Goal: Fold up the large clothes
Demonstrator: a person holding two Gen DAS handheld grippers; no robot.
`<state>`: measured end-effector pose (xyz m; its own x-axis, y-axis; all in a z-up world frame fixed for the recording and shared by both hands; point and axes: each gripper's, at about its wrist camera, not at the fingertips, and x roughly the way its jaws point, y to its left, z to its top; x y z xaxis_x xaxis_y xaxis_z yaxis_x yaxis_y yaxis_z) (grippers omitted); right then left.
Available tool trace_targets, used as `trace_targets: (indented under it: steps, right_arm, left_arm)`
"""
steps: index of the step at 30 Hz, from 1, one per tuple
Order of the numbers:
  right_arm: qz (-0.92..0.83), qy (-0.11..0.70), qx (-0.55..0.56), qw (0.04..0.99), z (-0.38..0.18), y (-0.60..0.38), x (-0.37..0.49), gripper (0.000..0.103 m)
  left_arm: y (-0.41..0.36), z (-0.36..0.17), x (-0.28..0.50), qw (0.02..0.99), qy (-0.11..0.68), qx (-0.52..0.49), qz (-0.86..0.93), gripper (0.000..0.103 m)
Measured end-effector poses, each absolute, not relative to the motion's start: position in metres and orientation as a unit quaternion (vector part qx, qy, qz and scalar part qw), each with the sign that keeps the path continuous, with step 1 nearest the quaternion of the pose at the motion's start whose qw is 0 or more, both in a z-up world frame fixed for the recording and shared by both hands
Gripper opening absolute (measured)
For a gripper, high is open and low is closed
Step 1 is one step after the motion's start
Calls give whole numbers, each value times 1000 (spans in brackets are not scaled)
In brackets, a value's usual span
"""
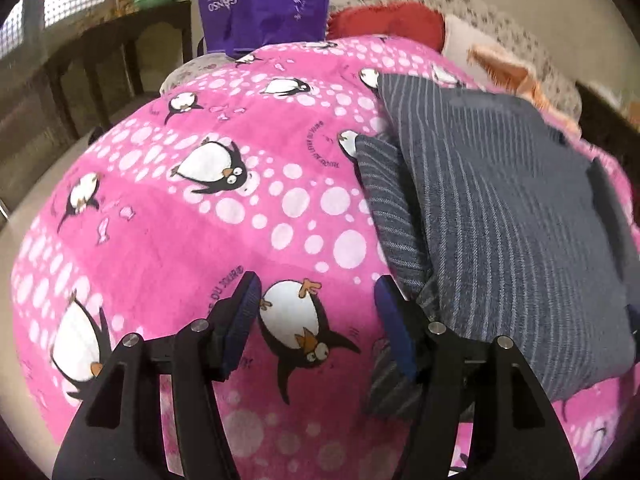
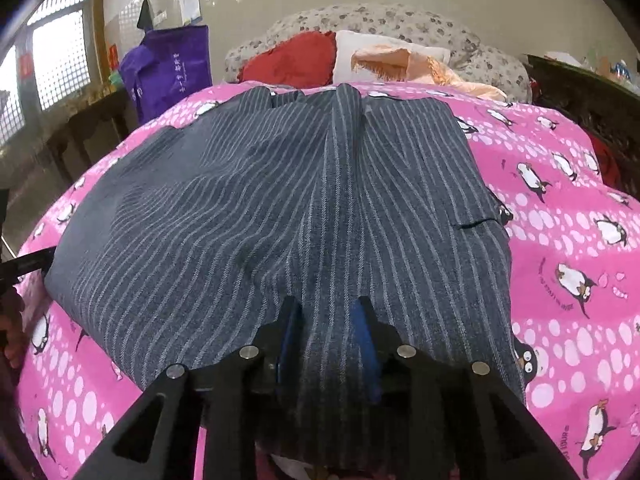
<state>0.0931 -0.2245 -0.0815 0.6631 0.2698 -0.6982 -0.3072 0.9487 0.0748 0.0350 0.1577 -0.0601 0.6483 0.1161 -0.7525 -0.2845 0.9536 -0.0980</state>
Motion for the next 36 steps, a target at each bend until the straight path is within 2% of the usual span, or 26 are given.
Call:
trace_targets:
  steps: [4,36]
  right_arm:
    - [165,377,-12,911,-80,-229,91,28]
    - [162,375,-18,912,-77,-225,88,28]
  left_arm:
    - [155,-62,30,907,394,-107,103,63]
    - [157,-62,33,909,390,-100,108,63]
